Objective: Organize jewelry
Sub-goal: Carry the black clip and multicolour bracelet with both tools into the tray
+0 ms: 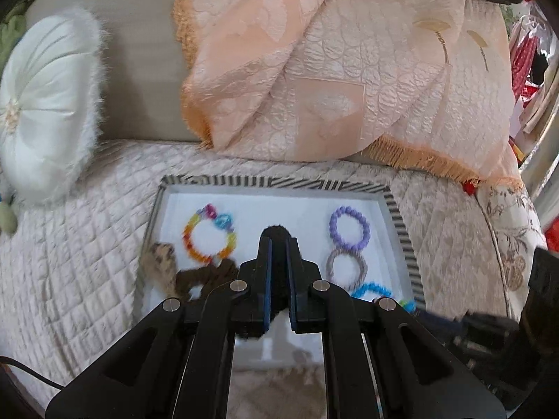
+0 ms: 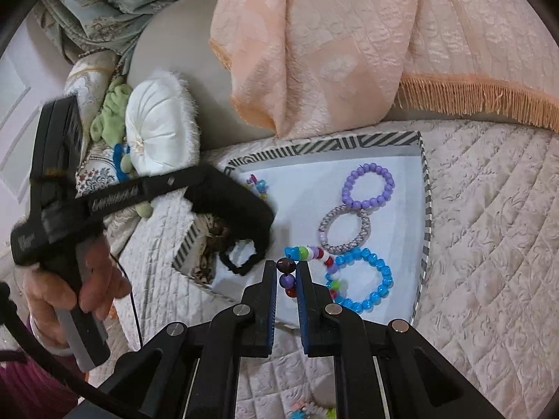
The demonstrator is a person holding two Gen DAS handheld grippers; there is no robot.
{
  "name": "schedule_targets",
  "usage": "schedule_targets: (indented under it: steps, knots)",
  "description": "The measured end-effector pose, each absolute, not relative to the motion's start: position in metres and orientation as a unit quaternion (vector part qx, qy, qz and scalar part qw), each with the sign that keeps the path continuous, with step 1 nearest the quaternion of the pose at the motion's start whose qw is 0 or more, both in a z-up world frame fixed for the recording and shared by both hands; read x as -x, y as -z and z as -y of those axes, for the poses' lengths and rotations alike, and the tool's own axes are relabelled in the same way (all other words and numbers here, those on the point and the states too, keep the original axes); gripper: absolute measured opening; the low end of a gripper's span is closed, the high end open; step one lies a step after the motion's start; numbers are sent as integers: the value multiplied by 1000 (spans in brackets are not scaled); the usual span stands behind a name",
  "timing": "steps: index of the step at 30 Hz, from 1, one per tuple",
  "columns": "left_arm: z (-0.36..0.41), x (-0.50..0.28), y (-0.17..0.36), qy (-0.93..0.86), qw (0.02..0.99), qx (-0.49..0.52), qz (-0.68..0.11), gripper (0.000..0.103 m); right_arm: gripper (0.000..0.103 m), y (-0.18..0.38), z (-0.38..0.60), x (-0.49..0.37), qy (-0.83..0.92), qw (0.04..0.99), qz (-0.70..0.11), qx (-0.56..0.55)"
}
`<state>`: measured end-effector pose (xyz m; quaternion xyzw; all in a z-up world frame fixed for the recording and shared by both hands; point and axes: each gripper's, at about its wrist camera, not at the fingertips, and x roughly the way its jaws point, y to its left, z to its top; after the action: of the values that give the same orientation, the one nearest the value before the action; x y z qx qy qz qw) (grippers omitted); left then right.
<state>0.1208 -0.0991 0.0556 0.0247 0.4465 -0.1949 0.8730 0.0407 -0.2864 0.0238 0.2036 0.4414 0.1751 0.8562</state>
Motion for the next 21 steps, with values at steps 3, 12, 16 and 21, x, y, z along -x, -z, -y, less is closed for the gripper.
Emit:
schedule_targets:
  steps: [3,12,16,21]
  knots:
    - [106,-143,-43,185,871,-16,-454,5,10,-14,280,-49,-175,851,-455,-193]
    - [94,-182,10,144,854,-1,-500,5,10,10,237,-82,-206,833,-489,-160]
    - [84,-183,12,138,853,4,-503,5,10,27,223,-96,-220,815,-512,-157]
    - [76,-178,5,143,851,2,-506,7,17,38,220,-101,-204,810,-527,-155]
